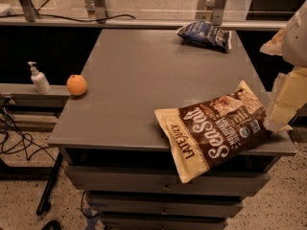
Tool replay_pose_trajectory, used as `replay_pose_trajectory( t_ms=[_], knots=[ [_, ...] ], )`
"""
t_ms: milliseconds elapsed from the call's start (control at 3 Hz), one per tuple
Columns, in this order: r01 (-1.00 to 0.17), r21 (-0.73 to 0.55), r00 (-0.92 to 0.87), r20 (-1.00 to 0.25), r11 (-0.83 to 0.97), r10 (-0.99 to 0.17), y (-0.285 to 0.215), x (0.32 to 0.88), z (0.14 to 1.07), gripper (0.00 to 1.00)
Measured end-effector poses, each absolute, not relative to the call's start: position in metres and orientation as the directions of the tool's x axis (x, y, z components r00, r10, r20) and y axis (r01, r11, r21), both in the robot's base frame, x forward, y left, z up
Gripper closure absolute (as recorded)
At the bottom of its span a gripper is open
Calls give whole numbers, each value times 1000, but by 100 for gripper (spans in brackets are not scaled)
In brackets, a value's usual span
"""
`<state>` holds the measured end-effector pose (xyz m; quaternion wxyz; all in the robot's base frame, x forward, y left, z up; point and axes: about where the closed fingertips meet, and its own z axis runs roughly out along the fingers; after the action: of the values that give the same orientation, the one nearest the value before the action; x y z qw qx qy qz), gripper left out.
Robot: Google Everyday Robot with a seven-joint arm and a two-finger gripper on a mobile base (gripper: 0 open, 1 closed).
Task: Move orange near brown chip bag
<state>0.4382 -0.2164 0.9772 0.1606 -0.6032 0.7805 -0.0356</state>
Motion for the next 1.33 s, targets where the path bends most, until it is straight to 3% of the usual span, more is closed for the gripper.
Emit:
replay_pose_trajectory(
  t_ms=[667,1333],
  knots=[
    [-937,-258,-166,-257,234,-952,-190,459,975,0],
    [-942,-276,-54,-441,193,-896,-94,527,990,0]
  ],
)
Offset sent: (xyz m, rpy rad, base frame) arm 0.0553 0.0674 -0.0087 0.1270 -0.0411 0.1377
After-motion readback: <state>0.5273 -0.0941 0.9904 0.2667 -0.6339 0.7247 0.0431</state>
